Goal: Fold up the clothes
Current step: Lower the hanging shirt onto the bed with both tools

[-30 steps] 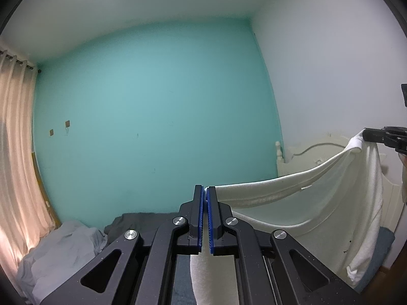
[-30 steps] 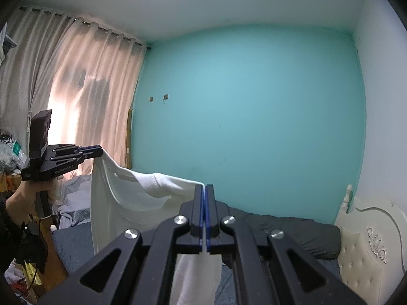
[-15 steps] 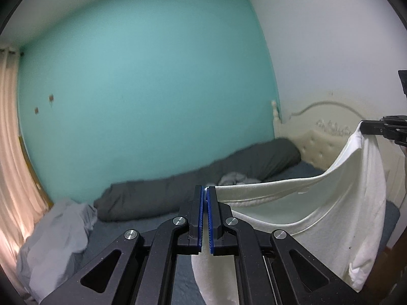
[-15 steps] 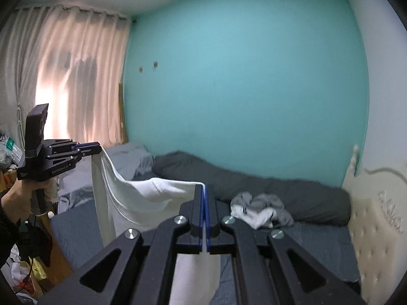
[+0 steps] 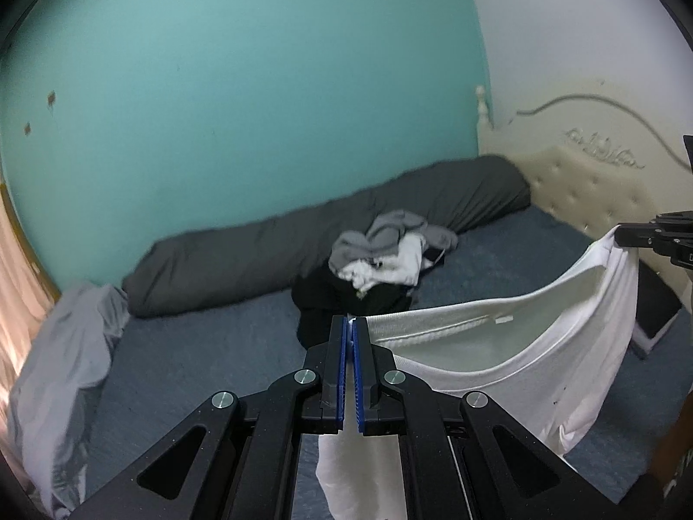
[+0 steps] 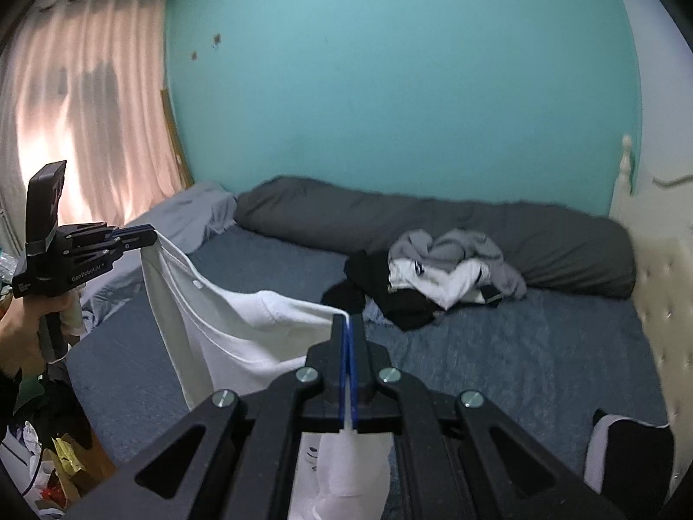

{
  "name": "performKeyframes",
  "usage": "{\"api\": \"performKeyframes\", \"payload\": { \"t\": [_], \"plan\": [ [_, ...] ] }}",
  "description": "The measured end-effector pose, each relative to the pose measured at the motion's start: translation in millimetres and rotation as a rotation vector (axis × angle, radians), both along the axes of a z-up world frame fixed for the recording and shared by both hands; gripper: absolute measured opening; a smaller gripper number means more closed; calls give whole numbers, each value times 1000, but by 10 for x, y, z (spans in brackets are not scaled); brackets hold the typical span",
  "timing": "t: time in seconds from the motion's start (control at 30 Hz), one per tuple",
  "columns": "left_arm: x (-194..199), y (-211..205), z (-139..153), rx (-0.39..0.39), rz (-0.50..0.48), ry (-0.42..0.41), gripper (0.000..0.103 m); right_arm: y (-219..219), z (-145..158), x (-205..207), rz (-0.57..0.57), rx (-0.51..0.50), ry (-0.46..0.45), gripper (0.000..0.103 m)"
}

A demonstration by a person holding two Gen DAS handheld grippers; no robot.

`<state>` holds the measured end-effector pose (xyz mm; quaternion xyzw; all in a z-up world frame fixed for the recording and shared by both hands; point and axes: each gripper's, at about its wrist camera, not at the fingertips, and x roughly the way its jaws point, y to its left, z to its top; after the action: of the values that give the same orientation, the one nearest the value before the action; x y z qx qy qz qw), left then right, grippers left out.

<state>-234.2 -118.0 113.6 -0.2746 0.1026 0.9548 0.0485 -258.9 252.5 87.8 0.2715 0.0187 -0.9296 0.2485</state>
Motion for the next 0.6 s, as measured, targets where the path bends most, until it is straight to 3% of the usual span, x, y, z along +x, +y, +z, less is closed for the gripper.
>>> {"api": "performKeyframes", "payload": {
  "t": [0.6],
  "plan": [
    [-1969,-107,-1909,47,17,-226,3,39,-1750,-1924,-52,2,-194,1]
  ]
}}
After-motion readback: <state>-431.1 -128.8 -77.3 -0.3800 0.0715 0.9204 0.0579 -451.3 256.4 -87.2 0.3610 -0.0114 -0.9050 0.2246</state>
